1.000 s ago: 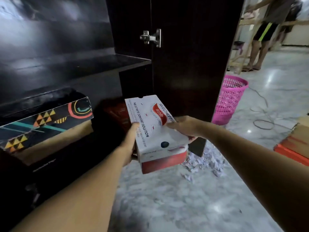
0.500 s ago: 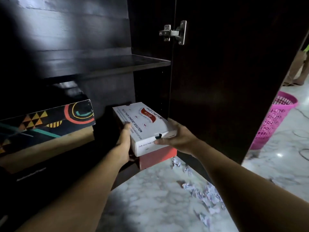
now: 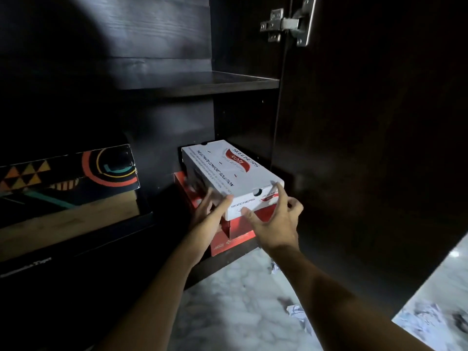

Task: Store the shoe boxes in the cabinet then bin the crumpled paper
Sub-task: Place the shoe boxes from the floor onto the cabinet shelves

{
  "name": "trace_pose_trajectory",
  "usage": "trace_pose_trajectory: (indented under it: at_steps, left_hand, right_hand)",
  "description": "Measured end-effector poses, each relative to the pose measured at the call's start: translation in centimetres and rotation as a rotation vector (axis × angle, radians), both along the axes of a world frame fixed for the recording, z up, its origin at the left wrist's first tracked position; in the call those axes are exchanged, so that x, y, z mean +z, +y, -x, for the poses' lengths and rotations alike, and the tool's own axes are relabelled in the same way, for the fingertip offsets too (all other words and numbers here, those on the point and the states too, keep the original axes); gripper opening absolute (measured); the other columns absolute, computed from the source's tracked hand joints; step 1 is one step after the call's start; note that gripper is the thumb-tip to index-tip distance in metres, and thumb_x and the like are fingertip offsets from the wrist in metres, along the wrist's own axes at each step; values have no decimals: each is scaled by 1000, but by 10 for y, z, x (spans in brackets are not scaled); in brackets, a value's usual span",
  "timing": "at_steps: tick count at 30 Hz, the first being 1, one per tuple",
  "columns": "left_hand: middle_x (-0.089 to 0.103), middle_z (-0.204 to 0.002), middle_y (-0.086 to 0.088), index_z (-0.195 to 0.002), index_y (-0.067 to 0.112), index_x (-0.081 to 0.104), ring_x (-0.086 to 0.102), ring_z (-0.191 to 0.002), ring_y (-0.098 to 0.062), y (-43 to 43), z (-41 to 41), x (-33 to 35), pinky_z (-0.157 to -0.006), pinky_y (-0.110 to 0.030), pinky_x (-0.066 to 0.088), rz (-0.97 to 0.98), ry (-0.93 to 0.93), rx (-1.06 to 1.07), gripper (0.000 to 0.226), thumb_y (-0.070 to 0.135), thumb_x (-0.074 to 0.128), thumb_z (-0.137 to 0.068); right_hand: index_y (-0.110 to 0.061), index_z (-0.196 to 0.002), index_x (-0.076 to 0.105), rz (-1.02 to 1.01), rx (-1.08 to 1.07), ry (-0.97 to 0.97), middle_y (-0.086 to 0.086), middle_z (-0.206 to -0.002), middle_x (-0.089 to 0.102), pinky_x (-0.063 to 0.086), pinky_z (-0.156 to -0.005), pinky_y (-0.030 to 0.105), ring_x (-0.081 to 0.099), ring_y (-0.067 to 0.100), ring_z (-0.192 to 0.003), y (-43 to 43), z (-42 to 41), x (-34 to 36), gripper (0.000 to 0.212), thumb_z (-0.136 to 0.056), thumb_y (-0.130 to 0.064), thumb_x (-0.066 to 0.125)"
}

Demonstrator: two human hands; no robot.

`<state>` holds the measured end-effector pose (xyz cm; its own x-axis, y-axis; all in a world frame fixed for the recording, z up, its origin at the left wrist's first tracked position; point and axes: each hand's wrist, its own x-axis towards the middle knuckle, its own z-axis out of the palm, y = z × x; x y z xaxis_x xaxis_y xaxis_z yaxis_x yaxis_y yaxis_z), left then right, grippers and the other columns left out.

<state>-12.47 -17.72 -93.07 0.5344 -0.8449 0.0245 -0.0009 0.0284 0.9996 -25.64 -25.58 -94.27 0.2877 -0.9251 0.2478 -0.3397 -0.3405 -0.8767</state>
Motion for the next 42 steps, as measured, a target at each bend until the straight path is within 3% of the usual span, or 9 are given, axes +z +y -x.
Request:
trace_pose_trajectory:
  at_steps: [3, 10, 15, 20, 23, 26, 32, 37, 42]
  left_hand:
    - [51, -141, 3, -148, 33, 37, 57, -121, -8, -13, 0, -10, -107, -36, 44, -17, -15, 89, 69, 31, 70, -87]
    - [65, -126, -9, -141, 17, 49, 63, -113, -21, -35, -21, -17, -93, -27, 51, -21, -236, 277, 44, 21, 55, -97]
    - [59, -133, -2, -139, 27, 51, 66, -103, -20, -33, -34, -4, -76, -24, 54, -72, -28, 231, 37, 21, 43, -103]
    - [58, -137, -2, -142, 30, 47, 59, -113, -18, -28, -24, 9, -81, -27, 50, -113, 51, 183, 40, 26, 46, -102]
    - [54, -140, -1, -144, 25, 44, 54, -124, -18, -25, -11, 13, -104, -37, 45, -107, 60, 185, 45, 21, 51, -100]
    - [55, -137, 1, -144, 23, 43, 55, -122, -19, -20, 3, 20, -108, -42, 42, -120, 68, 200, 48, 18, 54, -98]
    - [49, -119, 12, -138, 21, 48, 50, -109, -12, 8, 40, 27, -93, -23, 38, -217, -162, 74, 41, 21, 54, -98]
    - [66, -94, -4, -93, 20, 65, 62, -86, -23, 27, 78, 18, -78, -32, 50, -361, -605, -260, 14, 31, 57, -89]
    - [68, -85, -3, -117, 15, 66, 62, -75, -21, 36, 152, 27, -65, -23, 44, -365, -683, -545, 26, 21, 55, -95]
  right_hand:
    - [-36, -149, 21, -92, 31, -75, -4, -127, 28, 48, -100, 41, 53, 23, -119, -11, -12, -4, 91, -78, -42, 79]
    - [-25, -146, 33, -117, 168, -95, -3, -138, 42, 37, -113, 38, 44, 12, -128, -22, -43, -13, 76, -84, -37, 75]
    - [-23, -155, 22, -98, 246, -11, 2, -147, 32, 27, -118, 33, 36, 15, -136, -26, -52, -17, 83, -88, -28, 71]
    - [-40, -146, 31, -153, 287, -12, -3, -137, 57, 43, -109, 44, 54, 17, -126, -35, -45, -26, 72, -80, -38, 60]
    - [-53, -139, 29, -175, 282, 23, -3, -136, 59, 47, -104, 49, 58, 22, -122, -34, -35, -24, 64, -81, -47, 54]
    - [-44, -143, 36, -195, 254, 78, 0, -140, 55, 46, -104, 48, 59, 25, -120, -26, -25, -13, 60, -86, -47, 53]
    - [-26, -135, 53, -159, 174, 227, 4, -130, 61, 44, -105, 39, 58, 24, -119, 14, 22, 15, 53, -85, -42, 47]
    - [-31, -137, 50, -149, 67, 410, 4, -135, 59, 48, -100, 43, 58, 26, -116, 61, 89, 20, 41, -96, -34, 44]
    - [-27, -137, 50, -78, -126, 503, 6, -132, 60, 47, -100, 39, 59, 24, -117, 117, 177, 6, 40, -99, -26, 40]
